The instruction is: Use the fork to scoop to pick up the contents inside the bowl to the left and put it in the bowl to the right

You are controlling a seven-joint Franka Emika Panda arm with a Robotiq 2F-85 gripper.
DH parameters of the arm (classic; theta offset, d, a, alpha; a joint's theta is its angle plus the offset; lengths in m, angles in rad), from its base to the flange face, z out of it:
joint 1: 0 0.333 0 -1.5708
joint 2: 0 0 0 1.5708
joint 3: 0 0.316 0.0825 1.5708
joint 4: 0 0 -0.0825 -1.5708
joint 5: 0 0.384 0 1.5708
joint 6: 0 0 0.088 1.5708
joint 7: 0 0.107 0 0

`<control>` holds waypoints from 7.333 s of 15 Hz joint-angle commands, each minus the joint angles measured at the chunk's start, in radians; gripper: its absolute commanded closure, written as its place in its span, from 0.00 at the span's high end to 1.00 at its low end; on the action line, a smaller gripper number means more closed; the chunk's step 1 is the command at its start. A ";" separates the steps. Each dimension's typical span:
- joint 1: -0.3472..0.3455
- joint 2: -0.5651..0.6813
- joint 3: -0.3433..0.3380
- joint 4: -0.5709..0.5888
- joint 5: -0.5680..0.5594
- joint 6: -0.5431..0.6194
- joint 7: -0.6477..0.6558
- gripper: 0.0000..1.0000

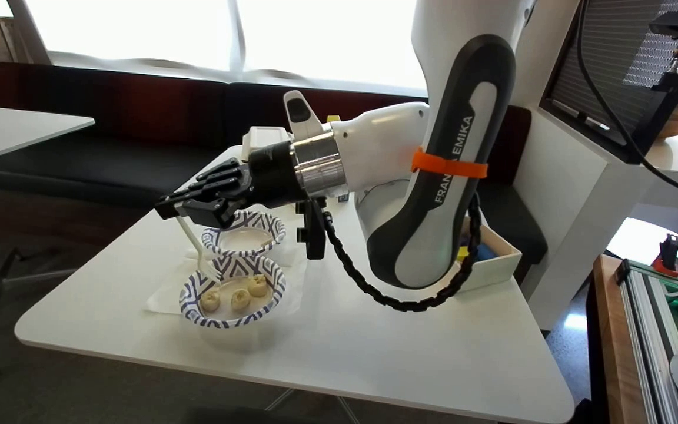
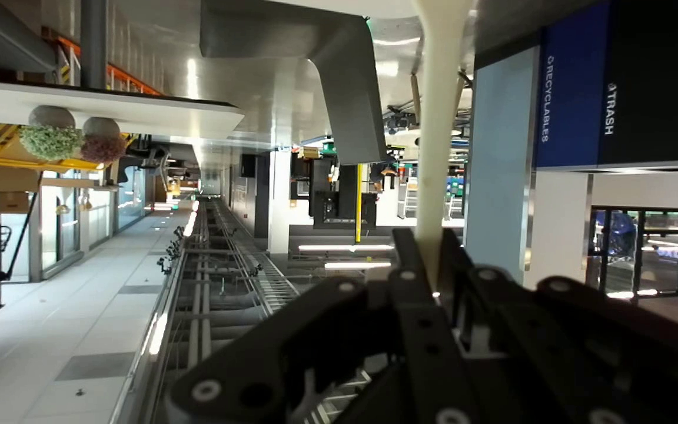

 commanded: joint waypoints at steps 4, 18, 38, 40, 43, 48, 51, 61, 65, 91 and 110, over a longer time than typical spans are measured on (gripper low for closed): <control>0.010 0.069 -0.028 0.049 -0.068 0.023 0.052 0.03; -0.027 0.054 -0.003 0.031 -0.101 0.020 0.063 0.03; -0.174 0.075 0.101 0.018 -0.202 0.019 -0.009 0.03; -0.183 0.082 0.110 0.017 -0.202 0.019 -0.014 0.03; -0.192 0.093 0.116 0.020 -0.205 0.019 -0.015 0.03; -0.190 0.119 0.109 0.028 -0.203 0.019 -0.013 0.03; -0.177 0.130 0.096 0.030 -0.203 0.019 -0.004 0.03; -0.180 0.153 0.087 0.028 -0.213 0.002 0.011 0.03; -0.125 0.155 0.020 0.042 -0.212 0.018 0.064 0.03; -0.045 -0.137 -0.073 0.008 0.001 -0.123 0.156 0.03; -0.055 -0.037 -0.051 0.252 0.033 -0.491 0.165 0.03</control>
